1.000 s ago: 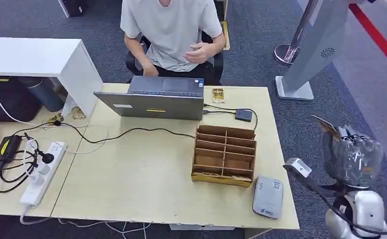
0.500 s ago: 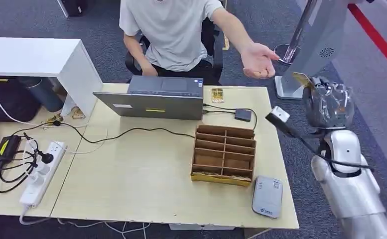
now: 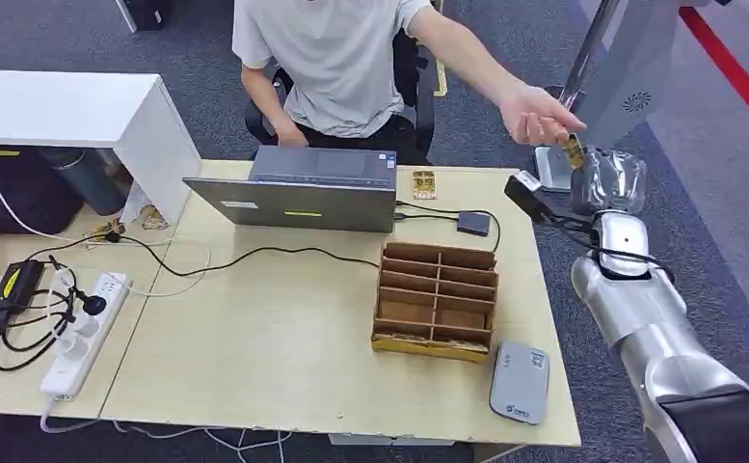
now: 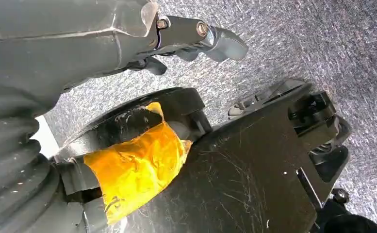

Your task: Pass the card to the sensor for recognition and then transmit it.

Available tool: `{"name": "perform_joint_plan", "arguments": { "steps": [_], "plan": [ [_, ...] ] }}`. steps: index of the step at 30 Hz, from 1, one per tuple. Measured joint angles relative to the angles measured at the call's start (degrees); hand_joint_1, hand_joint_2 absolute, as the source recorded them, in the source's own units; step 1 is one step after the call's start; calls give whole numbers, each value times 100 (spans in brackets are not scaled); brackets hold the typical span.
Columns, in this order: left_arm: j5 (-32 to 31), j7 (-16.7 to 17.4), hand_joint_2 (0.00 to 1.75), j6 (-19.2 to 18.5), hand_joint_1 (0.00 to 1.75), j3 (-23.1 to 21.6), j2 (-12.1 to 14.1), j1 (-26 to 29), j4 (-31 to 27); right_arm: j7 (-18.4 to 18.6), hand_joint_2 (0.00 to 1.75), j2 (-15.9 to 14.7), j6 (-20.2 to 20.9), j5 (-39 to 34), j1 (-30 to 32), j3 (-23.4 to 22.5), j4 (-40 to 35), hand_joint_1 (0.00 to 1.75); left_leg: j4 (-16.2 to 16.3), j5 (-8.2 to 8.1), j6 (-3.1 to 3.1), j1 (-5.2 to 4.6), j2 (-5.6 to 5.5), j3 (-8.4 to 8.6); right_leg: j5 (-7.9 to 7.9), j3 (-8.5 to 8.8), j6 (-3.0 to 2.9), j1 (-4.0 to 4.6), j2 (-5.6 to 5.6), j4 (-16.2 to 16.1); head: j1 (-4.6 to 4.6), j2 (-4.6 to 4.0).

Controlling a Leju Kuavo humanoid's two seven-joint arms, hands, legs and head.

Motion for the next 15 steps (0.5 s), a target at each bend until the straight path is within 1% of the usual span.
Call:
{"name": "perform_joint_plan", "arguments": {
  "steps": [3,7,15],
  "plan": [
    [-9,15,175,-30,0,0,0,0,0,-109,175,37,-118,-76,18,0,155,0,0,0,0,0,1,0,0,-1,0,0,1,0,0,0],
    [15,72,175,63,0,2,0,5,0,-210,175,44,-304,-92,128,0,201,0,0,0,0,0,1,1,0,-1,0,0,0,-1,2,0],
    [9,129,175,64,0,2,2,3,0,-260,175,35,-321,-201,342,-48,199,0,0,0,0,0,2,1,0,-2,0,0,3,-1,0,0]
  ]
}}
